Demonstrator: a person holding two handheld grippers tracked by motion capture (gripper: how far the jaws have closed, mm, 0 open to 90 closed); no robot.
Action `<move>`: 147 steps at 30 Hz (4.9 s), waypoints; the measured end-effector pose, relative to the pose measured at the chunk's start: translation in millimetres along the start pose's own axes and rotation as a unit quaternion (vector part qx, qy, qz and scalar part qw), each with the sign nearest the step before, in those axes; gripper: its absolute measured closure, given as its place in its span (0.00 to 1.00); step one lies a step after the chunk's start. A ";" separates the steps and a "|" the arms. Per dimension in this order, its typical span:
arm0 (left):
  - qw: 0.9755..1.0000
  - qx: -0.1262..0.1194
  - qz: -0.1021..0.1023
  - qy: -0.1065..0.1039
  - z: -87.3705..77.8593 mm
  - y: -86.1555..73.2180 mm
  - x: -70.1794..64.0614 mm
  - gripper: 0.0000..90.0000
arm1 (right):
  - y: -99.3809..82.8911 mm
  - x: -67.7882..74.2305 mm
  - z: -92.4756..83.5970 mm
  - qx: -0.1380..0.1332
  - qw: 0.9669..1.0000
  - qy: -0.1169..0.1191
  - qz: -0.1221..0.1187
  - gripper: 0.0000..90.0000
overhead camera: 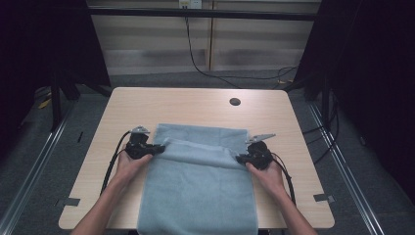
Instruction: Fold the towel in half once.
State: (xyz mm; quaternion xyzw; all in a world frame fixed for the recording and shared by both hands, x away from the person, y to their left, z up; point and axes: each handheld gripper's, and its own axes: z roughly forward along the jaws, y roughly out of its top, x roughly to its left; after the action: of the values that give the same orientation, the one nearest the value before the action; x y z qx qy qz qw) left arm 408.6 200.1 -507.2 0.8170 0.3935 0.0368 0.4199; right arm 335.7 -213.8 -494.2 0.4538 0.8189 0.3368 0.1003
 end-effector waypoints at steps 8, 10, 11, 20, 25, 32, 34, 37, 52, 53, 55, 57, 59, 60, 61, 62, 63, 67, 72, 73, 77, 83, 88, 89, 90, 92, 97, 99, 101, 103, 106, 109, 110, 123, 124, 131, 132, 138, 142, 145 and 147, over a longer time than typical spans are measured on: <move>0.999 -0.027 -0.034 0.002 14.0 9.9 14.8 0.94 | 27.9 -31.3 20.1 -0.005 1.000 -0.023 0.016 0.95; 0.999 -0.021 -0.024 0.016 16.4 15.2 14.7 0.94 | 34.0 -39.7 26.2 -0.013 0.999 -0.021 0.029 0.96; 0.999 -0.020 -0.025 0.023 18.2 18.0 15.2 0.94 | 34.0 -39.7 26.2 -0.013 0.999 -0.021 0.029 0.96; 0.998 -0.039 -0.042 0.036 28.1 27.0 29.3 0.94 | 43.9 -48.4 38.5 -0.037 0.997 -0.039 0.055 0.96; 0.997 -0.034 -0.048 0.053 32.6 34.6 31.3 0.93 | 55.3 -54.0 44.6 -0.025 0.997 -0.047 0.056 0.95; 0.994 -0.047 -0.091 0.027 30.0 31.2 39.0 0.93 | 63.4 -58.3 49.5 -0.023 0.997 -0.061 0.051 0.96; 0.993 -0.052 -0.103 0.024 28.3 31.3 38.9 0.94 | 64.0 -57.2 47.2 -0.026 0.998 -0.058 0.029 0.96; 0.994 -0.059 -0.090 0.020 18.4 35.6 35.7 0.94 | 64.0 -59.3 41.1 -0.044 0.997 -0.048 0.029 0.96; 0.983 -0.182 -0.012 0.002 -81.1 99.6 -10.3 0.94 | 118.7 -48.0 -74.7 -0.223 0.974 0.007 0.025 0.96; 0.983 -0.186 -0.002 -0.003 -86.9 102.5 -14.4 0.94 | 118.7 -48.0 -74.7 -0.223 0.974 0.007 0.025 0.96; 0.980 -0.197 0.010 -0.009 -97.0 107.2 -24.0 0.94 | 125.8 -43.4 -93.7 -0.241 0.970 0.010 0.016 0.96; 0.979 -0.203 0.021 -0.013 -107.2 109.0 -32.3 0.94 | 127.3 -41.4 -99.8 -0.246 0.969 0.006 0.010 0.96; 0.977 -0.206 0.041 -0.022 -122.0 107.1 -43.0 0.94 | 127.7 -34.2 -117.8 -0.260 0.966 0.014 0.001 0.96; 0.977 -0.206 0.041 -0.022 -122.0 107.1 -43.0 0.94 | 127.1 -31.2 -123.5 -0.262 0.965 0.014 -0.002 0.96; 0.975 -0.214 0.047 -0.025 -132.7 104.5 -49.0 0.94 | 126.3 -27.7 -129.1 -0.265 0.964 0.015 -0.006 0.96; 0.975 -0.214 0.047 -0.025 -132.7 104.5 -49.0 0.94 | 126.3 -27.7 -129.1 -0.265 0.964 0.015 -0.006 0.96; 0.974 -0.220 0.045 -0.029 -137.9 103.3 -51.9 0.94 | 125.3 -23.8 -134.6 -0.268 0.963 0.017 -0.010 0.96; 0.970 -0.233 0.057 -0.040 -156.0 101.6 -65.4 0.94 | 123.4 -9.1 -156.2 -0.277 0.960 0.016 -0.030 0.96; 0.966 -0.244 0.069 -0.044 -175.7 95.7 -83.9 0.94 | 118.4 2.7 -180.9 -0.292 0.955 0.022 -0.039 0.96; 0.967 -0.241 0.077 -0.039 -177.9 91.8 -87.2 0.94 | 115.2 5.9 -184.0 -0.294 0.955 0.024 -0.042 0.96; 0.969 -0.229 0.073 -0.050 -173.0 63.5 -89.2 0.94 | 83.8 20.1 -178.0 -0.266 0.962 0.034 -0.053 0.96; 0.978 -0.183 0.068 -0.078 -147.5 1.3 -90.8 0.94 | 28.9 28.0 -155.7 -0.230 0.970 0.071 -0.026 0.96; 0.982 -0.157 0.053 -0.086 -136.1 -28.5 -89.1 0.93 | -8.0 34.5 -138.7 -0.201 0.975 0.092 -0.008 0.96; 0.984 -0.144 0.052 -0.092 -130.5 -42.3 -90.7 0.93 | -24.1 38.3 -130.7 -0.182 0.979 0.093 -0.003 0.96; 0.984 -0.144 0.052 -0.092 -130.5 -42.3 -90.7 0.93 | -24.1 38.3 -130.7 -0.182 0.979 0.093 -0.003 0.96; 0.986 -0.126 0.048 -0.099 -124.3 -60.6 -93.3 0.93 | -45.4 42.0 -120.5 -0.162 0.981 0.102 0.008 0.95; 0.987 -0.099 0.056 -0.113 -122.5 -82.4 -102.6 0.92 | -68.8 52.8 -115.6 -0.138 0.984 0.112 0.000 0.94; 0.987 -0.087 0.064 -0.117 -124.6 -91.8 -107.1 0.91 | -79.8 59.3 -119.0 -0.133 0.984 0.116 0.001 0.91; 0.987 -0.075 0.069 -0.125 -128.0 -106.9 -111.7 0.89 | -96.0 70.4 -121.9 -0.117 0.985 0.130 -0.003 0.86; 0.986 -0.075 0.071 -0.128 -129.4 -110.8 -113.7 0.88 | -105.4 78.0 -123.3 -0.113 0.984 0.140 -0.014 0.81; 0.986 -0.066 0.071 -0.135 -135.5 -114.6 -117.2 0.86 | -110.8 82.8 -130.3 -0.115 0.979 0.167 -0.024 0.80; 0.982 -0.083 0.072 -0.154 -142.4 -114.3 -118.9 0.81 | -109.0 80.9 -137.9 -0.138 0.974 0.177 -0.022 0.77; 0.981 -0.086 0.075 -0.156 -143.8 -113.9 -120.4 0.80 | -109.0 80.9 -137.9 -0.138 0.974 0.177 -0.022 0.77; 0.988 -0.088 0.045 -0.122 -113.0 -71.7 -98.5 0.74 | -56.9 56.4 -86.6 -0.105 0.985 0.129 -0.039 0.74; 0.988 -0.081 0.045 -0.125 -108.8 -68.3 -98.0 0.75 | -50.3 51.5 -81.5 -0.097 0.987 0.124 -0.042 0.74; 0.990 -0.065 0.059 -0.114 -81.5 -42.9 -88.3 0.73 | -12.3 27.7 -51.8 -0.095 0.989 0.106 -0.036 0.73; 0.990 -0.062 0.059 -0.112 -76.7 -38.8 -84.8 0.73 | -5.4 21.5 -40.0 -0.089 0.990 0.101 -0.031 0.71; 0.994 -0.047 0.045 -0.086 -47.9 -16.6 -60.9 0.72 | 6.4 11.4 -10.6 -0.071 0.994 0.085 -0.015 0.69; 0.998 -0.032 0.032 -0.049 -29.8 -10.9 -45.3 0.71 | 11.7 7.8 12.0 -0.052 0.997 0.061 -0.012 0.65; 0.999 0.004 0.041 -0.031 -16.2 -16.9 -39.8 0.71 | 9.9 8.7 16.6 -0.043 0.997 0.056 -0.013 0.62; 0.999 0.006 0.039 -0.037 -14.5 -19.9 -37.9 0.71 | 5.7 11.6 17.1 -0.044 0.998 0.053 -0.012 0.62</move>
State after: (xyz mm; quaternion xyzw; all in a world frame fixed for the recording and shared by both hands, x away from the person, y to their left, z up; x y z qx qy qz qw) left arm 364.7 190.8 -501.9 0.8348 0.3459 0.0204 0.4279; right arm 341.1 -194.5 -501.8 0.4208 0.8127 0.3951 0.0802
